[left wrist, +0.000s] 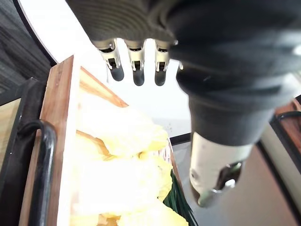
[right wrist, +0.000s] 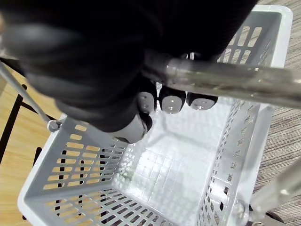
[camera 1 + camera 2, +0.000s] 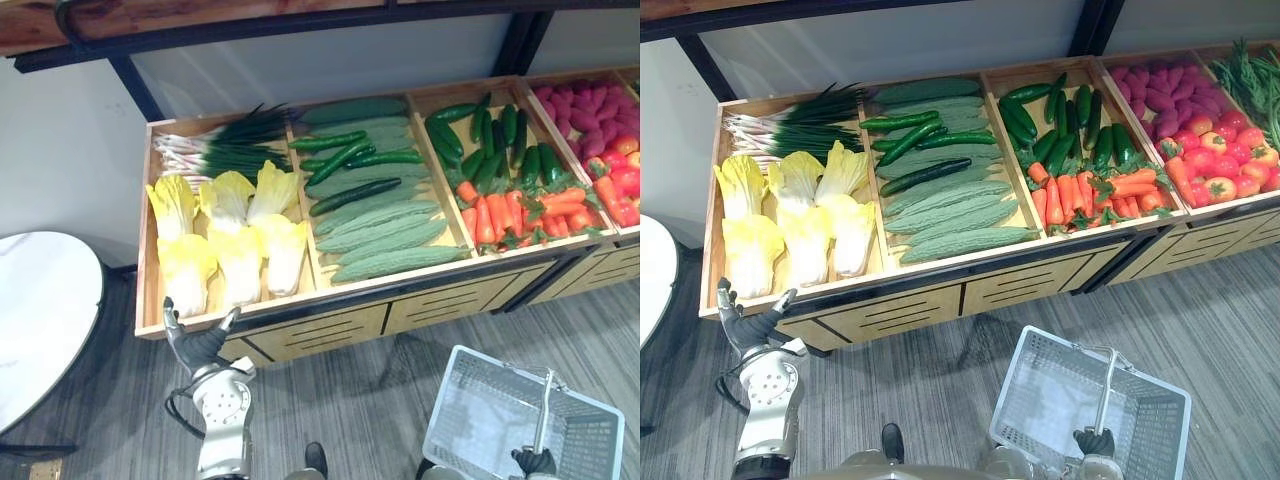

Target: Pick vegetable in the basket

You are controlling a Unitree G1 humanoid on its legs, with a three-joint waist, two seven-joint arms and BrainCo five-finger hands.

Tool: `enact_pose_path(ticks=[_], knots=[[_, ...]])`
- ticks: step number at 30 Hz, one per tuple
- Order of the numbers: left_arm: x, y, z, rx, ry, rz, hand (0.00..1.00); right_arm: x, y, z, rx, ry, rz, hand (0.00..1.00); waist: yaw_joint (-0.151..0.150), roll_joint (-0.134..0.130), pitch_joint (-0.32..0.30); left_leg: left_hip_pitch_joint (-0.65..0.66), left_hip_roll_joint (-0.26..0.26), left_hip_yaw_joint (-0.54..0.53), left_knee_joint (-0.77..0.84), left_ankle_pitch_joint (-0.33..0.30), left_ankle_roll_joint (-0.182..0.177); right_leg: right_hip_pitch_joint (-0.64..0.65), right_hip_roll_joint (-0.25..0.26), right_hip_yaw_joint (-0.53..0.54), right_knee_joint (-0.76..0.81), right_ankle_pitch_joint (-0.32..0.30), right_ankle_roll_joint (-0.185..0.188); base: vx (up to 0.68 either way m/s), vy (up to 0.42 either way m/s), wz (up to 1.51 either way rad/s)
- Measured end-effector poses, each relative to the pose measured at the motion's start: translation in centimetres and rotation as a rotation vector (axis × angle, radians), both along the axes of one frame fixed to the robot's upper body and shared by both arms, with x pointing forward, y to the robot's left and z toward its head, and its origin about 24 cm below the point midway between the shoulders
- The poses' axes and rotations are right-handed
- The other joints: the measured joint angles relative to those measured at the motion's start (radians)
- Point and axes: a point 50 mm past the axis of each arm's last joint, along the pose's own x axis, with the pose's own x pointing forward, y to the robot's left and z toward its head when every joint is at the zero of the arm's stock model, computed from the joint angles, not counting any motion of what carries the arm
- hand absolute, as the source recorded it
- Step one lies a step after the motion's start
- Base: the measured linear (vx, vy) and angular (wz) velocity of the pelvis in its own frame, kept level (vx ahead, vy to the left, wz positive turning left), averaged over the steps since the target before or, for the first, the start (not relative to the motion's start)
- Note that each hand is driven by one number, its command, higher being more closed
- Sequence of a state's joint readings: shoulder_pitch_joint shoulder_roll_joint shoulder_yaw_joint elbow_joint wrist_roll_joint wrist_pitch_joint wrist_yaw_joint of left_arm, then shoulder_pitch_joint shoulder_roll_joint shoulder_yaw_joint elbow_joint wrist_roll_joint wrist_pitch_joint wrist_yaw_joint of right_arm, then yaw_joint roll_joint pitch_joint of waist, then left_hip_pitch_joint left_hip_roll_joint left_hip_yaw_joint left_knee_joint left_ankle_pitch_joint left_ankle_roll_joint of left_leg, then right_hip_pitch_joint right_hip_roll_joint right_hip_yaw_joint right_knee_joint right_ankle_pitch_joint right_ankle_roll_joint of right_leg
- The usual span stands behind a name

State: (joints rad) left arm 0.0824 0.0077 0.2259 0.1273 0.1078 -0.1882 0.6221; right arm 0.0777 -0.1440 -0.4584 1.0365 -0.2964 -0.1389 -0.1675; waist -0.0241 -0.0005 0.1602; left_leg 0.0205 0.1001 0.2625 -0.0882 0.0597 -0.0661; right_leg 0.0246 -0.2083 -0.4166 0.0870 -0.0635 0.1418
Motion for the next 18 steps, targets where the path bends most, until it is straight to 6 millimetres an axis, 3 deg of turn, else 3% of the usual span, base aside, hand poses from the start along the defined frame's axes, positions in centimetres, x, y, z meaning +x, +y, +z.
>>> enact_pose_path(ticks=[3,12,18], knots=[[0.6,0.0,0.6,0.024,-0.014,0.000,0.00,1.1,0.1,0.2,-0.010,-0.017,0.035,1.00,-0.002,-0.001,0.020,-0.013,0.001,0.003,-0.007,0.011,0.002,-0.023,0.003,0.013,0.003,0.000,-0.005,-0.09,0.014,-0.06],[6.1,1.1,2.9,0.061,-0.002,-0.013,0.00,5.5,0.7,1.5,-0.038,-0.090,0.166,1.00,-0.005,-0.007,0.083,-0.085,0.017,0.004,-0.007,0.034,0.000,-0.107,0.022,0.028,0.023,0.007,-0.014,0.01,-0.011,-0.02],[7.6,1.9,4.6,0.062,-0.042,0.039,0.00,7.3,1.3,2.1,-0.056,-0.118,0.235,1.00,-0.006,-0.022,0.114,-0.106,0.020,0.006,-0.006,0.035,0.000,-0.136,0.029,0.054,0.023,0.004,-0.020,0.10,-0.019,-0.07]])
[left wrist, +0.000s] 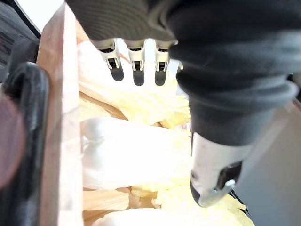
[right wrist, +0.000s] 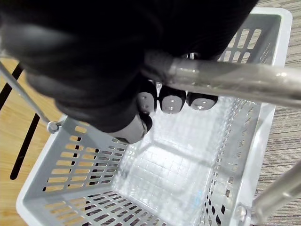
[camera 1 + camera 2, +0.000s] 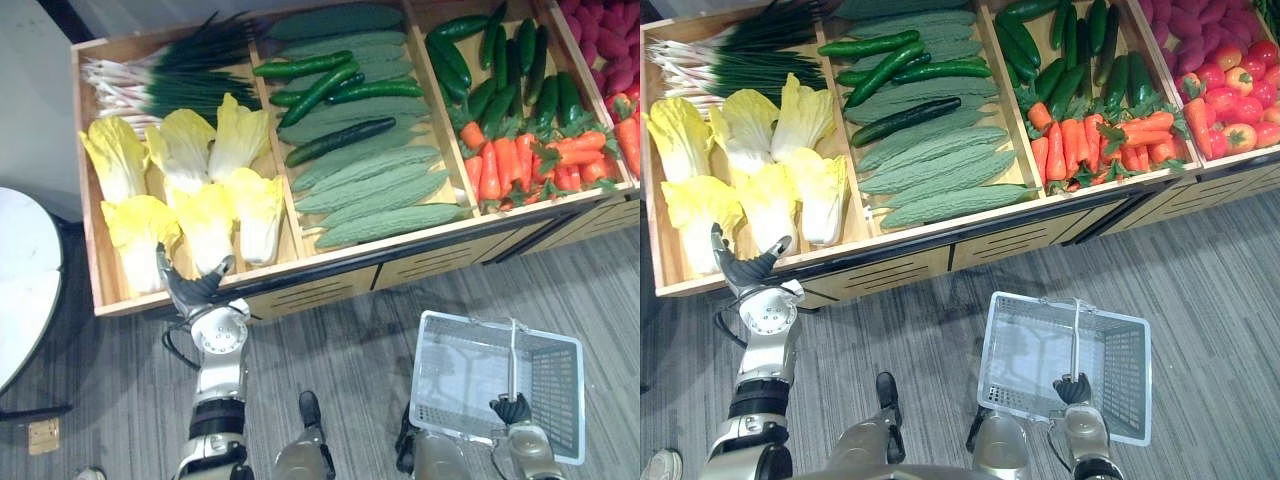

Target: Pick vegetable in the basket

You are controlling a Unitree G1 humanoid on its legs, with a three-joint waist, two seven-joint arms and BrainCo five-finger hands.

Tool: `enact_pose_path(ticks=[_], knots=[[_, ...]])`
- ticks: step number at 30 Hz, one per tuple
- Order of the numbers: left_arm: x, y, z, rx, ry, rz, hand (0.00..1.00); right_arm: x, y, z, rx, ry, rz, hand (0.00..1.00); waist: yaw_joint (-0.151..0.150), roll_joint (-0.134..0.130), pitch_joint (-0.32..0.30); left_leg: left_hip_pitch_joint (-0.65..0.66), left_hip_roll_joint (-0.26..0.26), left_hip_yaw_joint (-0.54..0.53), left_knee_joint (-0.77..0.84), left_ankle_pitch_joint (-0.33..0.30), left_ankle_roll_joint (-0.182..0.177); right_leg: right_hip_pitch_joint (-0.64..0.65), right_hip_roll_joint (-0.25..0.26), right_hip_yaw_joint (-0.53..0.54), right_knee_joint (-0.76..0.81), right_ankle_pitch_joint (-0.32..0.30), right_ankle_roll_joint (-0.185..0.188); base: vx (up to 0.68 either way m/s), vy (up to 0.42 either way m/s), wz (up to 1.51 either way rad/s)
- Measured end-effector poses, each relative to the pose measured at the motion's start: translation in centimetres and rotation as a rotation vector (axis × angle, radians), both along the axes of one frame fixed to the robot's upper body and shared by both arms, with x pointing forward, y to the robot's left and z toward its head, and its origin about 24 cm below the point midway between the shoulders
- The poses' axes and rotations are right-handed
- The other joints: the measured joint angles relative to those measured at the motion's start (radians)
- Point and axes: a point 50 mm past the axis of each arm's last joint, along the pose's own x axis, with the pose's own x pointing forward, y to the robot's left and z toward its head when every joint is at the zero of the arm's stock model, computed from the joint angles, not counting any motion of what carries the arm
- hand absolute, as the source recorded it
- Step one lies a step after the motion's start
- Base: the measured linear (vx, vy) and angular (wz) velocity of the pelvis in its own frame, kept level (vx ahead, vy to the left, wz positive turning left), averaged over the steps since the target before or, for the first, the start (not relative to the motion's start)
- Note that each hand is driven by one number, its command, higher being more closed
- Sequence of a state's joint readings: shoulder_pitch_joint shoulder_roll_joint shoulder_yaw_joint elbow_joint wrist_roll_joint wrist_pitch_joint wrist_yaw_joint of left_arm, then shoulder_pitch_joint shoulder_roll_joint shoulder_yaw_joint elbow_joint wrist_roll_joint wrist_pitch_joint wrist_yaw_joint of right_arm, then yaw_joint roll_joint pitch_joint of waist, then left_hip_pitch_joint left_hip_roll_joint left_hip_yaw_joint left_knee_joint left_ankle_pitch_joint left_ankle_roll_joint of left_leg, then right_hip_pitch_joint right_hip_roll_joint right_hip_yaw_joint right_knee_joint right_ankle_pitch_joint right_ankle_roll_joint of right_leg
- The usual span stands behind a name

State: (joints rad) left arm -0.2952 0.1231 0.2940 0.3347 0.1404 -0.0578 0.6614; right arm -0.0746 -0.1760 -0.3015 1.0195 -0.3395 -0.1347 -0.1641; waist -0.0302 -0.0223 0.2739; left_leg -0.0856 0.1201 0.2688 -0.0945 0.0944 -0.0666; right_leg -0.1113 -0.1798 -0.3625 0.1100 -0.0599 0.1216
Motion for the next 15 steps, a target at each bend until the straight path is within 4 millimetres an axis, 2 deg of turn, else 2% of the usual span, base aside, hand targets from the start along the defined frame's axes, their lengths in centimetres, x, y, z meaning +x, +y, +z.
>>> enact_pose_path(ticks=[7,12,15], knots=[[0.4,0.6,0.8,-0.007,-0.016,0.052,0.00,0.5,0.5,0.1,-0.007,-0.001,0.043,1.00,0.001,-0.010,0.006,0.003,0.003,0.001,0.000,0.000,0.000,-0.007,0.002,0.047,0.012,-0.003,-0.006,0.08,0.003,-0.02],[0.9,1.2,1.9,0.015,-0.031,0.070,0.00,0.9,0.7,0.2,-0.006,-0.010,0.053,1.00,0.004,-0.041,0.026,0.001,0.009,0.008,0.030,-0.011,-0.007,-0.018,0.001,0.094,0.036,-0.004,-0.005,0.04,0.016,-0.07],[1.0,1.8,1.7,-0.005,-0.007,0.101,0.00,1.0,0.8,0.3,-0.007,-0.015,0.057,1.00,0.003,-0.047,0.029,-0.002,0.008,0.022,0.034,-0.019,-0.007,-0.029,0.000,0.112,0.037,-0.004,-0.005,0.02,0.017,-0.14]])
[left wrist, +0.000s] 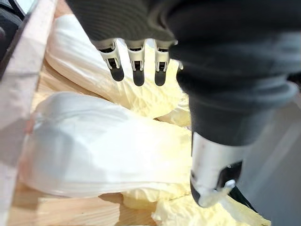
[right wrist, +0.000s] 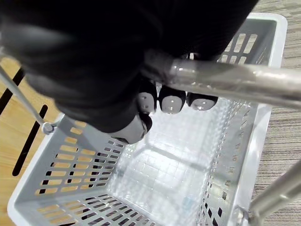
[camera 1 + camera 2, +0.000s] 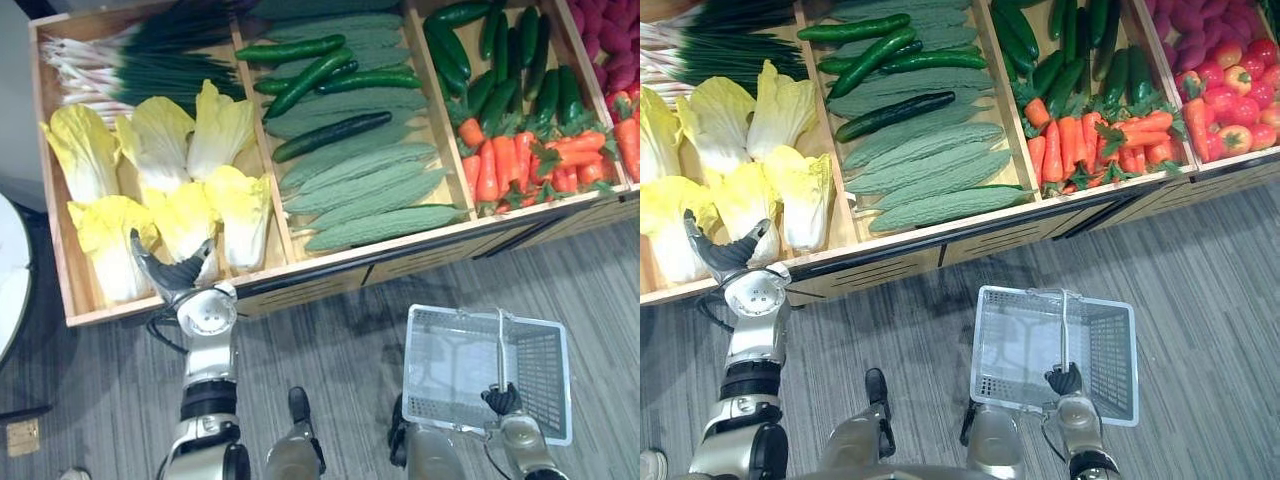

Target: Pick vegetable in the basket

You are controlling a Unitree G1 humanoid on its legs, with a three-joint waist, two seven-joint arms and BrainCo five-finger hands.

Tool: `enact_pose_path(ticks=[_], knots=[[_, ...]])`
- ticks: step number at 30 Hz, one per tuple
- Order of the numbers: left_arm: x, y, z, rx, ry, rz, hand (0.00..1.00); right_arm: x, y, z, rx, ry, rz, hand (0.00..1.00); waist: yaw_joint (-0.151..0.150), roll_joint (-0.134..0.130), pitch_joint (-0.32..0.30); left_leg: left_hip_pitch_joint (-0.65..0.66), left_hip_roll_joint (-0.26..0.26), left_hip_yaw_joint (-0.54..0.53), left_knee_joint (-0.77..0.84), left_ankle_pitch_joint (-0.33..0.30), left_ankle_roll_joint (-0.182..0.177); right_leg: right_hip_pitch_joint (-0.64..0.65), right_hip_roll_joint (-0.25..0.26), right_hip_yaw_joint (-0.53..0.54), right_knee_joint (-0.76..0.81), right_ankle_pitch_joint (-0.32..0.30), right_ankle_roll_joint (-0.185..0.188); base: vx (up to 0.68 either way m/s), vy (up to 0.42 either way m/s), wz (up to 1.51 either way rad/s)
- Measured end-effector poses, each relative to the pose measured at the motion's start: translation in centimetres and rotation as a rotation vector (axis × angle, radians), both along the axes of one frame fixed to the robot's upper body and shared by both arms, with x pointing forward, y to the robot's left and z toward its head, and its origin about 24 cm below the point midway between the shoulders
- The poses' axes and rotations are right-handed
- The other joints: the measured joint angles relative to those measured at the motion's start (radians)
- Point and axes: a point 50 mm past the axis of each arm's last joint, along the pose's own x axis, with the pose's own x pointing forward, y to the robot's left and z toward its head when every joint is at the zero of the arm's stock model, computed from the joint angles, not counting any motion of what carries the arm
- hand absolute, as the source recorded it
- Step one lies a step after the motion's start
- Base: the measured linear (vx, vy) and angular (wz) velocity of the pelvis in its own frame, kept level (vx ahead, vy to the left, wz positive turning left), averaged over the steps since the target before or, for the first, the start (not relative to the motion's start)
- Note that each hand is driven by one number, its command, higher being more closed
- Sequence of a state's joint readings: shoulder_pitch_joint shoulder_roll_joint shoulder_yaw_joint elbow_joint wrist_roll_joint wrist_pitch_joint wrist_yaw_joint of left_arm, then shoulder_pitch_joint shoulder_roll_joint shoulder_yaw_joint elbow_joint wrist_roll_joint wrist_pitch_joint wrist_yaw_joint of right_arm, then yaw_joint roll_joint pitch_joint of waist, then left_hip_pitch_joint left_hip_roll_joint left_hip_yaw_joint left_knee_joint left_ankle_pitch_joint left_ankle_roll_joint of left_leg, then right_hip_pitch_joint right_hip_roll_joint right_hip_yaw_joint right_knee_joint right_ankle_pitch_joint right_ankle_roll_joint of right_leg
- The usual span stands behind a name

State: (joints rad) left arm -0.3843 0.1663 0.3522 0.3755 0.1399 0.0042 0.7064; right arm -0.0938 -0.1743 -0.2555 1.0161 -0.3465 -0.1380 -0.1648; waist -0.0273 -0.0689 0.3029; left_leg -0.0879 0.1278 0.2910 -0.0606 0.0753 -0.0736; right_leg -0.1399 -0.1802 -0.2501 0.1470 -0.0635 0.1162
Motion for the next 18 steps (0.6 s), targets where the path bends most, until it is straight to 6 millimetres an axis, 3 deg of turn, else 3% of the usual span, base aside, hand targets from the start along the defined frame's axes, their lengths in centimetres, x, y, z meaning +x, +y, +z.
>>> enact_pose_path(ticks=[6,11,12,18], knots=[[0.9,0.0,0.0,-0.020,0.023,0.008,0.00,0.5,0.0,0.4,-0.006,-0.026,0.005,1.00,0.001,-0.006,0.029,-0.031,0.004,0.001,0.030,-0.010,-0.003,-0.023,0.000,0.014,0.000,0.000,0.000,0.00,0.005,-0.03],[1.5,1.4,-0.2,0.039,0.110,0.016,0.00,1.2,0.2,0.8,-0.018,-0.044,0.034,1.00,-0.001,-0.008,0.048,-0.035,0.005,0.005,0.030,-0.010,-0.003,-0.035,0.003,0.026,0.001,0.000,0.000,-0.04,-0.001,-0.08],[1.8,2.0,0.1,0.056,0.128,0.008,1.00,1.6,0.2,1.0,-0.019,-0.054,0.039,1.00,-0.001,-0.008,0.058,-0.038,0.005,0.008,0.030,-0.010,-0.003,-0.043,0.003,0.032,0.003,0.000,0.001,-0.06,0.004,-0.10],[3.1,3.0,1.2,0.110,0.178,-0.044,1.00,2.1,0.1,1.3,-0.027,-0.072,0.043,1.00,0.001,-0.010,0.073,-0.058,0.005,0.026,0.028,-0.010,-0.003,-0.087,0.002,0.058,0.024,0.000,0.001,-0.07,0.008,-0.10]])
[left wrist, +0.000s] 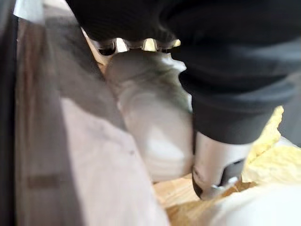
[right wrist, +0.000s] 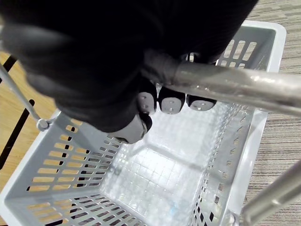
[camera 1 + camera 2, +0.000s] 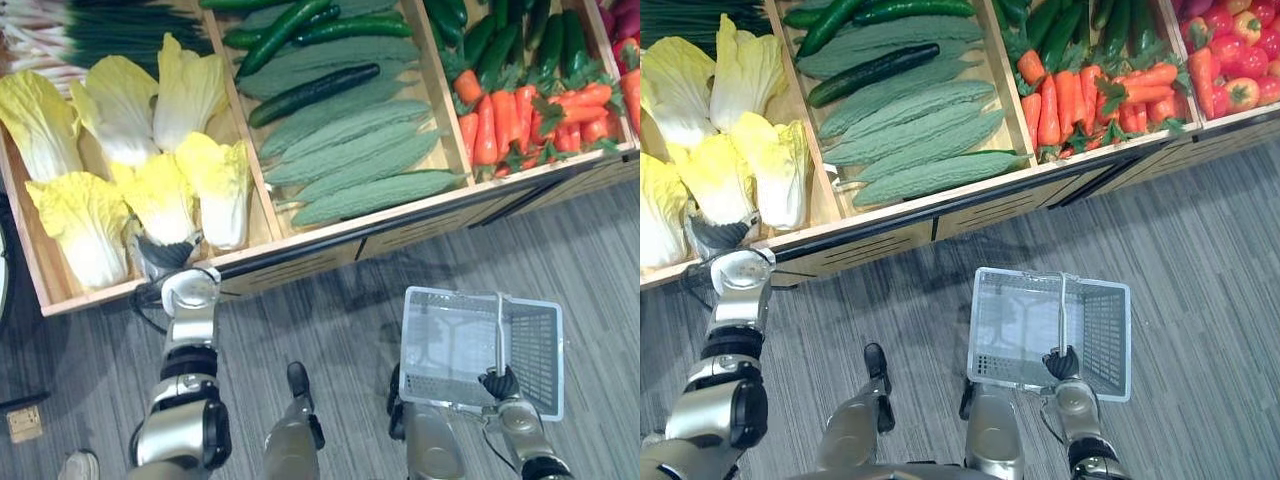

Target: Pick vegetable in the basket

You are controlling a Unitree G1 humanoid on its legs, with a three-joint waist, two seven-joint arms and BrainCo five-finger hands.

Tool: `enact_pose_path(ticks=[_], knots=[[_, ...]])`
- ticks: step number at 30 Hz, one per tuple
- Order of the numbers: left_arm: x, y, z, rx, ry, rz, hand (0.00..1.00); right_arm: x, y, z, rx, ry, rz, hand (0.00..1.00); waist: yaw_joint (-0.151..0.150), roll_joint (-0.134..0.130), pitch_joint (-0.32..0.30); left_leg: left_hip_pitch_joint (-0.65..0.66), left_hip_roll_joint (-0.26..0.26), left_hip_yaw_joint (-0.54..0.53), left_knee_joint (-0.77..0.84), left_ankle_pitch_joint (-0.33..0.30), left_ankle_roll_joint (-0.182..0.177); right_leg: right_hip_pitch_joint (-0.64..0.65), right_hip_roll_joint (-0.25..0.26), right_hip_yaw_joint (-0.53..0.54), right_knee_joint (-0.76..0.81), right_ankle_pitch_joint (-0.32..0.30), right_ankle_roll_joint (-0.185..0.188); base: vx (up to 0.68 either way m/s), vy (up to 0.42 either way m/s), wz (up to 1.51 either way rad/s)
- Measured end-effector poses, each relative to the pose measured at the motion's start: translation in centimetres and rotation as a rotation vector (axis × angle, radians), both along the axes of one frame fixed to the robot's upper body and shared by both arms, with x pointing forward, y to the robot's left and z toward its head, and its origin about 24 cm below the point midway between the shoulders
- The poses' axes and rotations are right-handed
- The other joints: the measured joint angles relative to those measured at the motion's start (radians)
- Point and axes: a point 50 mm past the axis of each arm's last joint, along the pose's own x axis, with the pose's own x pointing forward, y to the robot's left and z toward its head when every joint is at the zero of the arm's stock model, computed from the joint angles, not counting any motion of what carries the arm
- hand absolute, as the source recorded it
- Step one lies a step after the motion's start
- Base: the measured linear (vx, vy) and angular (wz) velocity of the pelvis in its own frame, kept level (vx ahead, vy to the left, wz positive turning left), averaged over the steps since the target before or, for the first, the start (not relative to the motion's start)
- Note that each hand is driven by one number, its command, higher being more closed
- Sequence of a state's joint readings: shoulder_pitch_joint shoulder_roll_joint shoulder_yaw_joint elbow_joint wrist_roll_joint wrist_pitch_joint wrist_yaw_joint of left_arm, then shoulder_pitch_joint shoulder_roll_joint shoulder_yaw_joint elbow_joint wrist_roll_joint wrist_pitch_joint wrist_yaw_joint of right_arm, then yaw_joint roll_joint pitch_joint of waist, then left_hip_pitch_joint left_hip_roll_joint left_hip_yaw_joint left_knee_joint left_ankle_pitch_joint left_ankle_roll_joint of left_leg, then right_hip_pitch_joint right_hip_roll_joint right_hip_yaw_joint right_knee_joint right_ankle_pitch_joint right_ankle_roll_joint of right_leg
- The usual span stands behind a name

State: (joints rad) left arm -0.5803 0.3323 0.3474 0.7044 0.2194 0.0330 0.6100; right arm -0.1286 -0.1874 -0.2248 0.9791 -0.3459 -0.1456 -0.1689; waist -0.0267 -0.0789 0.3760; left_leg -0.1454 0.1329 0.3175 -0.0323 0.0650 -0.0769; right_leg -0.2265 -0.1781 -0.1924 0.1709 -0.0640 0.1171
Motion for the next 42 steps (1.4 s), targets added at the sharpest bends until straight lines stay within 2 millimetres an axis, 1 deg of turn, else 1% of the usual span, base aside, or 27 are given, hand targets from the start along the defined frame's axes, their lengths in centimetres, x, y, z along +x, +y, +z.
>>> enact_pose_path(ticks=[3,4,7,11,13,14,16,17,18,20,21,23,24,25,28,32,34,36,37,40,42], knots=[[0.2,0.7,0.2,0.004,0.020,0.000,1.00,0.3,0.1,0.1,-0.008,-0.006,0.022,1.00,-0.002,0.000,0.000,-0.001,0.001,0.006,-0.009,0.001,-0.001,-0.016,0.003,0.014,0.005,0.000,0.001,-0.07,-0.001,-0.12],[0.4,1.0,0.5,0.005,0.029,-0.005,1.00,0.3,0.2,0.2,-0.015,-0.005,0.040,1.00,-0.004,-0.001,0.000,-0.001,0.000,0.006,-0.021,0.008,-0.006,-0.023,0.004,0.016,0.006,0.003,0.005,-0.07,0.002,-0.05],[0.7,1.0,0.6,-0.002,0.042,-0.016,1.00,0.4,0.2,0.2,-0.015,-0.008,0.042,1.00,-0.002,0.000,0.003,0.000,-0.002,0.008,-0.022,0.012,-0.006,-0.024,0.003,0.020,0.008,0.005,0.008,-0.05,0.012,-0.01],[0.6,1.1,0.1,-0.019,0.059,-0.005,1.00,0.4,0.2,0.2,-0.013,-0.009,0.046,1.00,-0.001,0.002,0.004,0.025,-0.006,0.029,-0.038,0.015,-0.007,-0.016,0.003,0.034,0.006,0.006,0.009,0.03,0.021,-0.10],[0.6,0.7,-0.3,-0.040,0.057,-0.008,1.00,0.2,0.2,0.1,-0.011,-0.001,0.045,1.00,-0.001,0.003,0.004,0.033,-0.008,0.029,-0.038,0.015,-0.007,-0.007,0.001,0.032,0.004,0.006,0.009,0.06,0.019,0.01],[0.6,0.6,0.0,-0.054,0.030,-0.001,1.00,0.2,0.2,0.1,-0.011,0.000,0.046,1.00,-0.002,0.003,0.004,0.033,-0.008,0.027,-0.039,0.015,-0.007,-0.006,0.000,0.031,0.004,0.007,0.010,0.05,0.019,0.05],[0.6,-0.4,0.2,-0.103,-0.035,-0.002,1.00,0.2,0.2,0.0,-0.012,0.001,0.046,1.00,-0.003,0.003,0.004,0.034,-0.012,0.025,-0.041,0.015,-0.007,-0.002,-0.004,0.028,0.002,0.007,0.011,0.05,0.026,0.07],[0.3,-1.5,0.2,-0.143,-0.092,0.005,1.00,0.2,0.2,0.0,-0.012,0.005,0.047,1.00,-0.006,0.003,0.004,0.040,-0.016,0.024,-0.042,0.015,-0.007,0.009,-0.009,0.025,-0.002,0.008,0.012,0.05,0.030,0.06],[0.1,-2.1,0.1,-0.166,-0.122,0.011,1.00,0.1,0.3,0.0,-0.012,0.006,0.048,1.00,-0.006,0.003,0.004,0.046,-0.018,0.024,-0.042,0.015,-0.007,0.015,-0.011,0.025,-0.002,0.008,0.012,0.06,0.042,0.08],[-1.1,-4.5,0.0,-0.245,-0.232,0.037,1.00,0.0,0.4,-0.2,-0.014,0.014,0.055,1.00,-0.008,0.002,0.004,0.064,-0.026,0.023,-0.044,0.015,-0.007,0.041,-0.018,0.024,-0.016,0.011,0.016,0.07,0.050,0.05],[-1.4,-4.9,0.1,-0.256,-0.257,0.047,1.00,0.0,0.5,-0.2,-0.017,0.015,0.060,1.00,-0.008,0.002,0.003,0.064,-0.028,0.022,-0.044,0.015,-0.007,0.042,-0.020,0.025,-0.016,0.011,0.016,0.06,0.047,0.03],[-2.7,-5.7,0.8,-0.275,-0.350,0.093,1.00,-0.2,0.5,-0.3,-0.020,0.019,0.059,1.00,-0.008,0.002,0.003,0.064,-0.030,0.021,-0.044,0.015,-0.007,0.044,-0.021,0.025,-0.017,0.011,0.017,0.04,0.028,0.03],[-2.9,-5.8,1.1,-0.278,-0.371,0.100,1.00,-0.3,0.5,-0.3,-0.021,0.021,0.057,1.00,-0.007,0.002,0.003,0.066,-0.030,0.021,-0.044,0.015,-0.007,0.046,-0.021,0.024,-0.017,0.011,0.016,0.03,0.016,0.06],[-3.2,-6.0,1.7,-0.280,-0.414,0.113,1.00,-0.6,0.4,-0.5,-0.019,0.028,0.051,1.00,-0.004,0.002,0.003,0.072,-0.030,0.016,-0.044,0.015,-0.007,0.057,-0.021,0.023,-0.021,0.011,0.016,0.03,0.015,0.07],[-3.7,-6.1,3.6,-0.246,-0.503,0.129,1.00,-1.1,0.5,-0.8,-0.014,0.042,0.046,1.00,-0.001,0.001,0.002,0.095,-0.030,0.000,-0.044,0.014,-0.007,0.087,-0.020,0.020,-0.029,0.011,0.016,0.02,0.018,0.07],[-4.9,-6.0,6.3,-0.190,-0.641,0.174,1.00,-1.7,0.3,-1.0,-0.025,0.057,0.042,1.00,-0.002,0.001,-0.008,0.097,-0.030,-0.007,-0.055,0.014,-0.007,0.091,-0.018,0.012,-0.031,0.012,0.018,-0.02,0.019,0.05],[-5.2,-6.3,6.8,-0.165,-0.660,0.175,1.00,-2.1,0.2,-1.2,-0.024,0.069,0.038,1.00,-0.001,0.001,-0.023,0.097,-0.031,-0.015,-0.055,0.014,-0.007,0.094,-0.019,0.009,-0.032,0.013,0.020,-0.01,0.019,0.08],[-5.5,-6.9,7.4,-0.141,-0.686,0.150,1.00,-2.8,0.2,-1.5,-0.023,0.086,0.033,1.00,-0.001,0.001,-0.048,0.100,-0.031,-0.024,-0.055,0.014,-0.007,0.104,-0.019,0.004,-0.035,0.014,0.021,0.01,0.020,0.10],[-5.6,-7.3,7.7,-0.119,-0.697,0.135,1.00,-3.0,0.1,-1.6,-0.023,0.091,0.031,1.00,0.000,0.000,-0.049,0.111,-0.032,-0.025,-0.055,0.014,-0.007,0.117,-0.019,0.003,-0.038,0.014,0.021,0.01,0.021,0.07],[-5.9,-9.1,8.5,-0.037,-0.719,0.043,1.00,-3.6,0.0,-1.8,-0.028,0.108,0.028,1.00,-0.001,0.002,-0.085,0.120,-0.031,-0.022,-0.061,0.014,-0.007,0.128,-0.016,0.007,-0.051,0.016,0.025,0.00,0.006,-0.03],[-5.8,-10.8,8.8,-0.006,-0.723,-0.089,1.00,-3.6,-0.2,-1.7,-0.043,0.111,0.039,1.00,0.000,0.002,-0.100,0.133,-0.031,0.001,-0.062,0.011,-0.007,0.133,-0.014,0.024,-0.054,0.019,0.029,-0.01,0.027,-0.21]])
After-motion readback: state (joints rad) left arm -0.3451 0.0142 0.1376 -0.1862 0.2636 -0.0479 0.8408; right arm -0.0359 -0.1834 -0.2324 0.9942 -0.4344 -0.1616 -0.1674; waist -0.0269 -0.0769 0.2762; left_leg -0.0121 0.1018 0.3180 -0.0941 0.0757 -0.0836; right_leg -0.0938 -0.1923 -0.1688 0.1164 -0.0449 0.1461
